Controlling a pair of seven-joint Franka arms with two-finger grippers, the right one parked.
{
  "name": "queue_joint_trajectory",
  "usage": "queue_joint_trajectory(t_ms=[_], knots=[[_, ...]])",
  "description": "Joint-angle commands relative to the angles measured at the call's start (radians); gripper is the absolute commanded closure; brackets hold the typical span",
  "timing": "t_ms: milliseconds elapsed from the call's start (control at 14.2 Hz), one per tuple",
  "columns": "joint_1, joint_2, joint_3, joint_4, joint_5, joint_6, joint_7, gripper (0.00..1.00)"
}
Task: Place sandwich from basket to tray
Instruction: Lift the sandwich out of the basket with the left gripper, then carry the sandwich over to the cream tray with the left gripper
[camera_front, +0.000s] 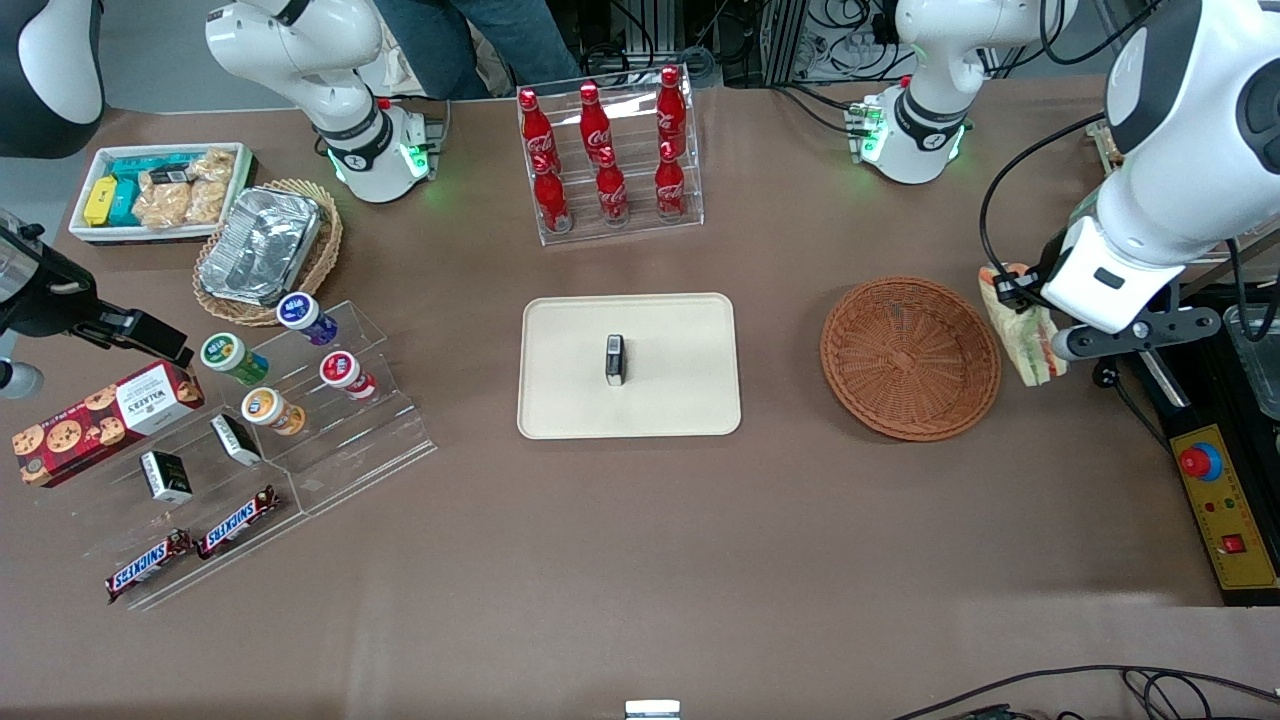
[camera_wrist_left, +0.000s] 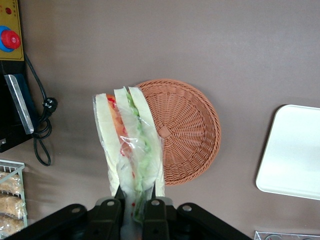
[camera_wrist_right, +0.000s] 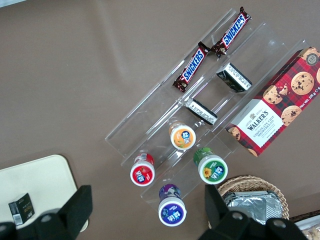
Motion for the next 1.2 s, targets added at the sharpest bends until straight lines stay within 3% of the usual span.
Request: queue_joint_trajectory(t_ms=[0, 282, 986, 1056, 1127], knots=[[0.003, 0.008, -0.001, 0.031, -0.014, -0.029, 0.020, 1.00], [-0.010, 0.014, -0.010, 0.028, -0.019, -0.060, 0.007, 1.00], [-0.309, 0.124, -0.024, 0.028, -0.016, -0.019, -0.148, 1.00], [-0.317, 0.146, -0.027, 0.024, -0.025, 0.009, -0.151, 1.00], [-0.317, 0.165, -0.039, 0.022, -0.084, 0.043, -0.152, 1.00]])
